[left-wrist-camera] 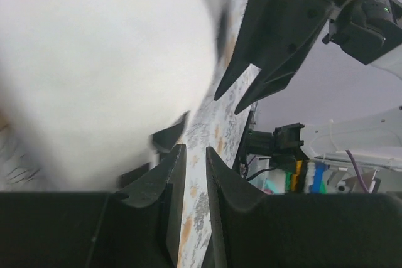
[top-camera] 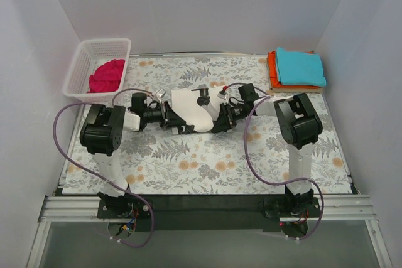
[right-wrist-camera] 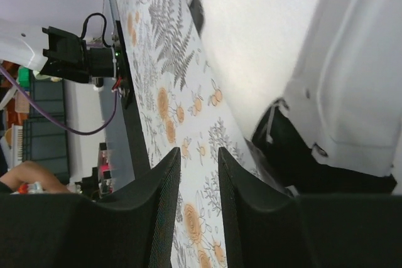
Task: Fold and stack the t-shirts
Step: Fold the tshirt
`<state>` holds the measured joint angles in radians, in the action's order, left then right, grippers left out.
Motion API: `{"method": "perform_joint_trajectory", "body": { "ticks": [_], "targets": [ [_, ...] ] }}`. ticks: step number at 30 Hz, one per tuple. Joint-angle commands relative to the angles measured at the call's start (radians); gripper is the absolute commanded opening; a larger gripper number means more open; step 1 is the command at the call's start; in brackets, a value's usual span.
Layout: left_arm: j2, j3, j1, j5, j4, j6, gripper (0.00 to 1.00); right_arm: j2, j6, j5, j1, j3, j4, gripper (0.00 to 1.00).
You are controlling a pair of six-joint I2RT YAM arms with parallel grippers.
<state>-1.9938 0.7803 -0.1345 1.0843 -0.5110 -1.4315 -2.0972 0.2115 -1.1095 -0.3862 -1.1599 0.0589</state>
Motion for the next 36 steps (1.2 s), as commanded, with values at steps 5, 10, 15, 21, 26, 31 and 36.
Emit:
{"method": "perform_joint_trajectory", "body": {
  "ticks": [5,10,15,21,26,31,36],
  "targets": [
    [0.13,0.246,-0.007,-0.035,0.043,0.111,0.21,0.069,-0.052,0.039,0.036,-0.295,0.09,0.33],
    [-0.067,0.399,-0.004,-0.098,-0.093,0.017,0.23,-0.134,0.011,0.077,0.056,-0.561,0.059,0.33],
    [-0.21,0.508,-0.002,-0.122,-0.162,-0.012,0.25,-0.299,0.103,0.112,0.082,-0.67,-0.077,0.33],
    [-0.37,0.583,0.041,-0.155,-0.198,-0.07,0.26,-0.443,0.218,0.178,0.13,-0.725,-0.191,0.34],
    [-0.392,0.58,0.085,-0.146,-0.176,-0.106,0.28,-0.466,0.275,0.156,0.155,-0.728,-0.215,0.35],
    [-0.2,0.565,0.072,-0.093,-0.048,0.04,0.33,-0.281,0.31,0.1,0.152,-0.676,-0.234,0.47],
    [0.082,0.488,-0.013,-0.219,0.389,0.561,0.42,0.03,0.283,0.189,0.175,-0.477,-0.2,0.7]
  ]
}}
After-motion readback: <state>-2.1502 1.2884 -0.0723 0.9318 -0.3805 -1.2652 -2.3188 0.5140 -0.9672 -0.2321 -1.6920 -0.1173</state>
